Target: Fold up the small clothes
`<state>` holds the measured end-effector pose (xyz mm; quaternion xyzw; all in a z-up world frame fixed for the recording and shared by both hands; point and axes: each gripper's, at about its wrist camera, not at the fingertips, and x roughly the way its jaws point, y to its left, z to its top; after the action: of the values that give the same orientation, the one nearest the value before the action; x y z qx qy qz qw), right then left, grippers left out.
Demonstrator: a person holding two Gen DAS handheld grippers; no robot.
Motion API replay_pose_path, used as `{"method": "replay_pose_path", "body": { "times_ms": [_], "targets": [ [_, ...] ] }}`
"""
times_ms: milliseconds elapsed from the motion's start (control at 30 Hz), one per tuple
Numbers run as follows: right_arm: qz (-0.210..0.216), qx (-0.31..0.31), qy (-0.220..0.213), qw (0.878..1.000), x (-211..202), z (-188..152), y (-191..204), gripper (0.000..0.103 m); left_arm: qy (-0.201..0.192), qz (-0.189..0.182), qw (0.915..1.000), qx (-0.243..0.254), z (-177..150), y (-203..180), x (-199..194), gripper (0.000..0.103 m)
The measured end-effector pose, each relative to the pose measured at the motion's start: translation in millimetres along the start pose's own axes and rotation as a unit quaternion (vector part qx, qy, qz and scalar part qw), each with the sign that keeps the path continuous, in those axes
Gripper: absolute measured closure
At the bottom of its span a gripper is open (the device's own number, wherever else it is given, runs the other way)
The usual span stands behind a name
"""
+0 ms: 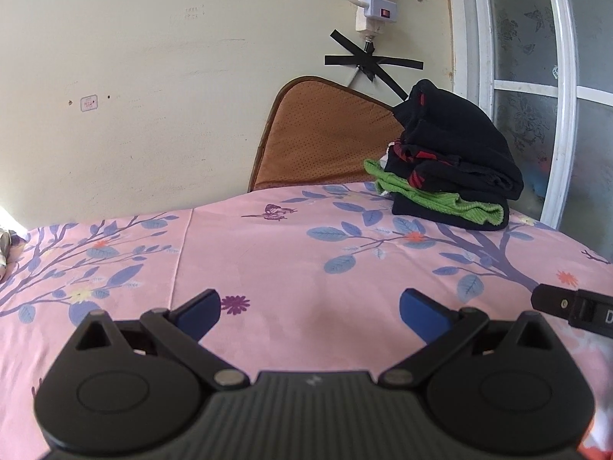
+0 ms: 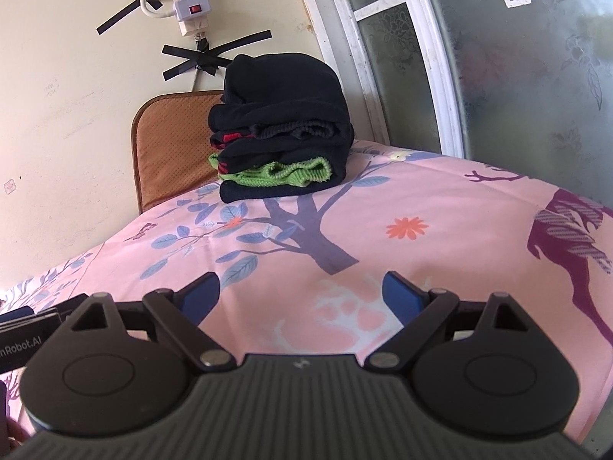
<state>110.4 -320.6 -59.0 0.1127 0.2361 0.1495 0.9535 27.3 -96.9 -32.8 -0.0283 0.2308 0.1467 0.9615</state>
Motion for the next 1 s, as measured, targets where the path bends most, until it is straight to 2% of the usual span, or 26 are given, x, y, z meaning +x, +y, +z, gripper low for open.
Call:
{"method": "replay_pose_path", "body": {
  "times_ms": [467, 600, 700, 800, 1000],
  "targets": [
    [0.010, -0.003, -0.010, 1.000, -3, -1, 2, 0.009, -0.002, 0.030, 0.9995, -0.004, 2, 5, -2, 0.000],
    [0.008, -0.006, -0.011, 1.000, -4, 0, 2, 0.009, -0.008, 0.069, 0.9976, -0.003, 1, 2, -11, 0.000],
    [-0.009, -0.003, -0.035, 0.999, -15, 0, 2, 0.009, 0.000, 0.086, 0.9961, 0.018, 4, -3, -23, 0.000],
    [0.010, -0.007, -0.033, 0.999, -27, 7, 2, 0.008, 0.018, 0.085, 0.9957, 0.032, 11, -4, -34, 0.000],
    [0.043, 0.005, -0.058, 0.997, -61, 23, -1, 0.000, 0.048, 0.040, 0.9980, 0.006, 23, -1, -51, 0.000]
  ]
}}
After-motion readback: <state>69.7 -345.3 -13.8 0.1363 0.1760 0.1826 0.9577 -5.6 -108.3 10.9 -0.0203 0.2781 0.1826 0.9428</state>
